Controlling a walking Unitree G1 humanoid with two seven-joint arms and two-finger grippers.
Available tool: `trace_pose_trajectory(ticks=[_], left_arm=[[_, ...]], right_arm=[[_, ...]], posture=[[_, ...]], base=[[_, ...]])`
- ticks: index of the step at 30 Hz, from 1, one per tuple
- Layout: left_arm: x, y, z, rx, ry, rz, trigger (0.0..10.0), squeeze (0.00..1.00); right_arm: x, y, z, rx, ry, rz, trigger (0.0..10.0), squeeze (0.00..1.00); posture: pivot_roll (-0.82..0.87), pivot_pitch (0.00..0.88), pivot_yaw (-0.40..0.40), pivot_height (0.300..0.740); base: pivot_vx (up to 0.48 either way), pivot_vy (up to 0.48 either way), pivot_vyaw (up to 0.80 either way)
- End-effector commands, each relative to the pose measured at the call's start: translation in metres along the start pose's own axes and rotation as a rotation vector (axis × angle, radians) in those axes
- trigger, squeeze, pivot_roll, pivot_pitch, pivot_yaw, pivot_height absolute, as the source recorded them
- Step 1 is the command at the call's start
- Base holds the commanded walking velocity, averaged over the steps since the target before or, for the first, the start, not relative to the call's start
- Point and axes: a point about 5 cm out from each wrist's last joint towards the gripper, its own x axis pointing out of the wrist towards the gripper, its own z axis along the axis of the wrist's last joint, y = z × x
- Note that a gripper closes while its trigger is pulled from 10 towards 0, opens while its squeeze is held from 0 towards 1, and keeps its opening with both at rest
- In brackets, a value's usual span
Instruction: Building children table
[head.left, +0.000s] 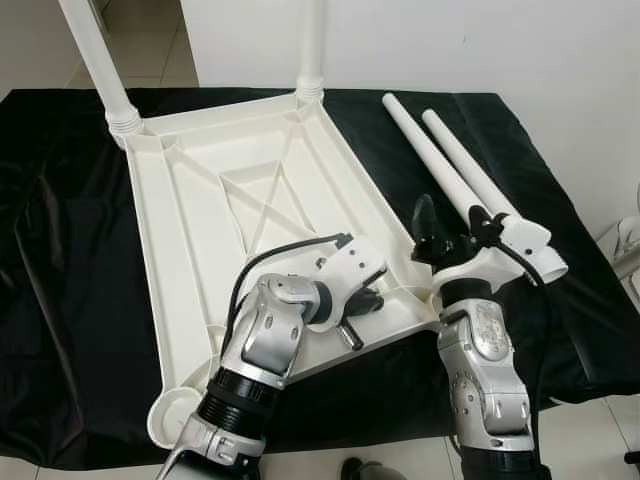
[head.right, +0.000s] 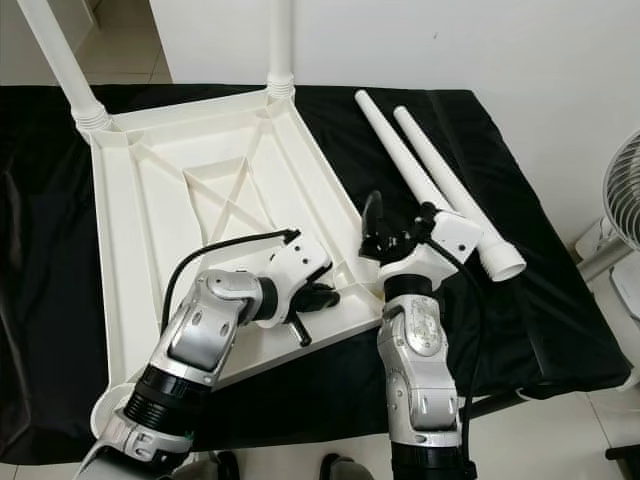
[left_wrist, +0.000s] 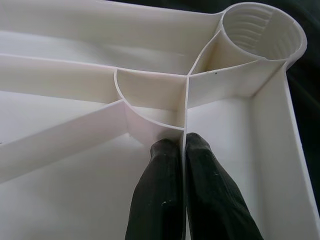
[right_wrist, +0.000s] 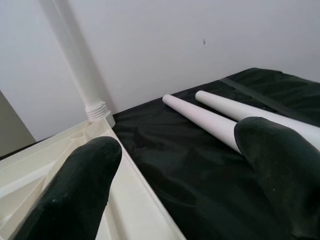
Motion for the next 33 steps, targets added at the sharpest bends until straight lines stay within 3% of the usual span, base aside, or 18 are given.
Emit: trace_pose_trajectory(ticks=[1,4,5,6,7,8,9,10,14,21,23,32,33], left_arm=[[-0.015,0.023,0.013,-0.005,-0.13,0.425,10.0,0.0],[-0.016,0.02,0.02,0.003,-0.176,0.387,10.0,0.0],[-0.019,0.016,0.027,-0.008,-0.236,0.342,10.0,0.0],[-0.023,0.01,0.038,-0.02,-0.325,0.287,10.0,0.0],[-0.023,0.01,0.038,-0.02,-0.325,0.287,10.0,0.0],[-0.027,0.006,0.046,-0.025,-0.395,0.253,10.0,0.0],[-0.027,0.006,0.046,-0.025,-0.395,0.253,10.0,0.0],[-0.033,0.002,0.057,-0.015,-0.489,0.221,10.0,0.0],[-0.036,-0.004,0.067,0.011,-0.563,0.166,10.0,0.0],[-0.034,-0.01,0.068,0.021,-0.563,0.129,10.0,0.0],[-0.029,-0.018,0.064,0.039,-0.534,0.098,10.0,0.0],[-0.025,-0.023,0.054,0.057,-0.481,0.055,10.0,0.0],[-0.024,-0.024,0.051,0.063,-0.468,0.048,10.0,1.0]], right_arm=[[0.003,-0.007,0.001,-0.027,-0.011,-0.009,10.0,1.0],[0.005,-0.01,0.003,-0.041,-0.019,-0.013,10.0,1.0],[0.008,-0.013,0.004,-0.054,-0.026,-0.018,10.0,1.0],[0.012,-0.018,0.006,-0.074,-0.028,-0.023,10.0,0.35],[0.012,-0.018,0.006,-0.074,-0.028,-0.023,10.0,0.35],[0.016,-0.023,0.007,-0.104,-0.023,-0.031,10.0,0.0],[0.016,-0.023,0.007,-0.104,-0.023,-0.031,10.0,0.0],[0.024,-0.03,0.008,-0.147,-0.013,-0.045,10.0,0.0],[0.034,-0.038,0.01,-0.194,-0.007,-0.06,10.0,0.0],[0.037,-0.04,0.011,-0.219,-0.01,-0.056,10.0,0.0],[0.037,-0.041,0.012,-0.212,-0.017,-0.056,10.0,0.0],[0.034,-0.044,0.012,-0.214,-0.017,-0.075,10.0,0.0],[0.034,-0.045,0.012,-0.216,-0.018,-0.077,10.0,0.0]], posture=[[-0.02,0.168,-0.021,0.74],[-0.02,0.168,-0.021,0.74],[-0.02,0.17,-0.026,0.74],[-0.02,0.171,-0.032,0.74],[-0.02,0.171,-0.032,0.74],[-0.02,0.171,-0.032,0.74],[-0.02,0.171,-0.032,0.74],[-0.03,0.173,-0.035,0.74],[-0.03,0.172,-0.04,0.74],[-0.03,0.172,-0.04,0.74],[-0.04,0.166,-0.033,0.74],[-0.04,0.168,-0.023,0.74],[-0.04,0.17,-0.021,0.74]], base=[[0.0,0.0,0.0],[0.0,0.0,0.0],[0.0,0.0,0.0],[0.0,0.0,0.0],[0.0,0.0,0.0],[0.0,0.0,0.0],[0.0,0.0,0.0],[0.0,0.0,0.0],[0.0,0.0,0.0],[0.0,0.0,0.0],[0.0,0.0,0.0],[0.0,0.0,0.0],[0.0,0.0,0.0]])
